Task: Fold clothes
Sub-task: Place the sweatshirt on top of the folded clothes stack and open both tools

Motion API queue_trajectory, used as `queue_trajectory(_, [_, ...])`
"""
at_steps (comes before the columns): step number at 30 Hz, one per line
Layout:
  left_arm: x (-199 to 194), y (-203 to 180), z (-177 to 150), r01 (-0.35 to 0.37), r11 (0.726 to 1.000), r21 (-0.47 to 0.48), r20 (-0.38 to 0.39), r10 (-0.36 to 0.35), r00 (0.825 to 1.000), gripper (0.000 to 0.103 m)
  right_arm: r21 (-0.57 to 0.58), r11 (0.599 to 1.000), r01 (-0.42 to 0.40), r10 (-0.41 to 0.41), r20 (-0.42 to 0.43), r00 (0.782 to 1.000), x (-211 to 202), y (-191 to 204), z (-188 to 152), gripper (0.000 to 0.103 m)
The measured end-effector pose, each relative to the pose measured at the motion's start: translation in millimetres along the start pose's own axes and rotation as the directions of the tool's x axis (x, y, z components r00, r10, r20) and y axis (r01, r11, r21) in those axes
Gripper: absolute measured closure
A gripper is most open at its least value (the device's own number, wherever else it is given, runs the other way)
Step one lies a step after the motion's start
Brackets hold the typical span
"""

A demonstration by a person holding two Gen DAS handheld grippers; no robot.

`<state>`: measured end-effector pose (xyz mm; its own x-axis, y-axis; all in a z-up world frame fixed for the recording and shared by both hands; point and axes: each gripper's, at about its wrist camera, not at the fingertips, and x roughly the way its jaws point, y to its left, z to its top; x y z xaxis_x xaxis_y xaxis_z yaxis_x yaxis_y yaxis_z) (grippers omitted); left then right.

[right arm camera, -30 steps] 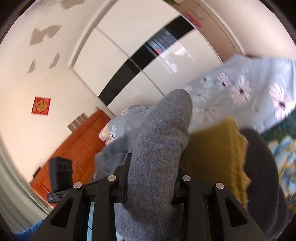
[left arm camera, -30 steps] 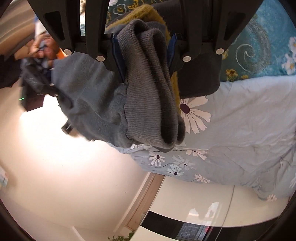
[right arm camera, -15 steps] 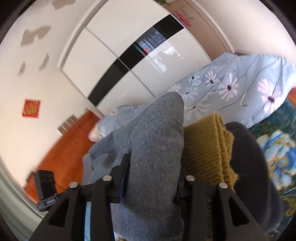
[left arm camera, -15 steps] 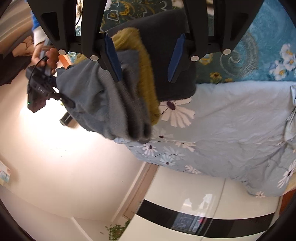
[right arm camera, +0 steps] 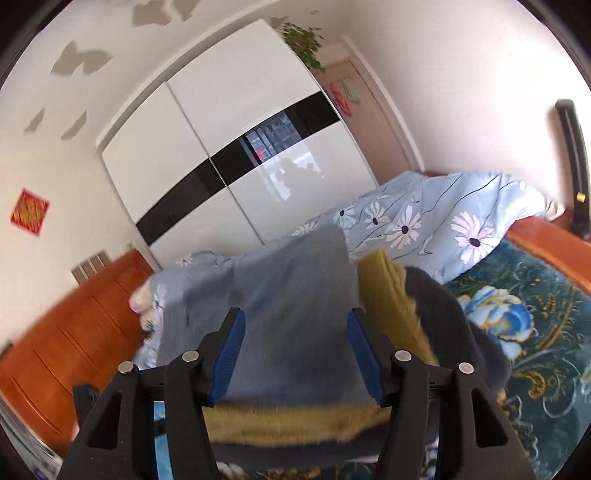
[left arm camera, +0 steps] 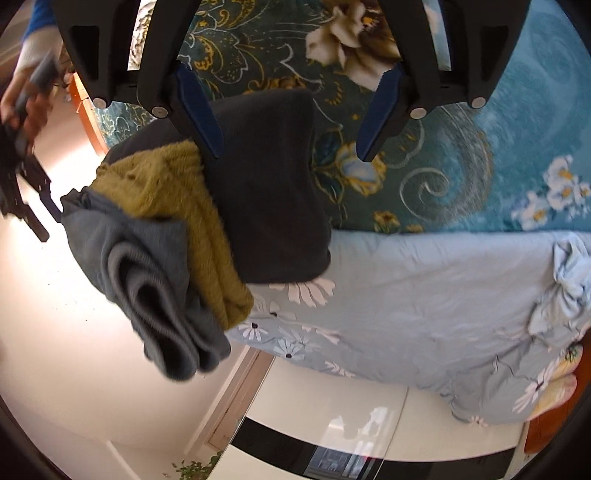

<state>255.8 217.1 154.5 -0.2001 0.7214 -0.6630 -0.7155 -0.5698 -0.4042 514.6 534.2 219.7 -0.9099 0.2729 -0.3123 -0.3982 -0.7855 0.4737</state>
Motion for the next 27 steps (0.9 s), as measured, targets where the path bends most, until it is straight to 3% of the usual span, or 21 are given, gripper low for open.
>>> queue_trajectory(4, [5,-3,-11,-0.002,1.0,0.015,-0.001,0.002,1.0,0.019,-0.049,0.996,0.068,-0.068,0.0,0.998,-5,18,-42,0.041])
queue_trajectory(7, [11,-6,-17,-0.024,0.999,0.026,-0.004,0.024,1.0,0.019,-0.084,0.994,0.075,-0.076,-0.014,0.997,-3,29,-67,0.038])
queue_trajectory(11, [15,-10,-19,-0.039,0.998,0.044,0.009,0.039,0.999,0.014,-0.165,0.973,0.164,-0.178,-0.074,0.981,22,35,-84,0.038])
queue_trajectory(16, [9,-15,-19,-0.049,0.997,0.067,0.036,0.047,0.998,0.0,-0.175,0.957,0.231,-0.259,-0.159,0.953,49,30,-97,0.028])
queue_trajectory(18, [6,-18,-19,-0.052,0.996,0.075,0.047,0.049,0.998,0.0,-0.173,0.952,0.254,-0.285,-0.189,0.94,59,29,-101,0.027])
queue_trajectory(22, [1,-22,-18,-0.055,0.994,0.098,0.056,0.05,0.997,0.0,-0.204,0.936,0.287,-0.328,-0.214,0.92,70,34,-107,0.007])
queue_trajectory(27, [-1,-25,-19,-0.087,0.99,0.112,0.06,0.08,0.995,0.0,-0.182,0.937,0.297,-0.333,-0.22,0.917,76,37,-108,0.004])
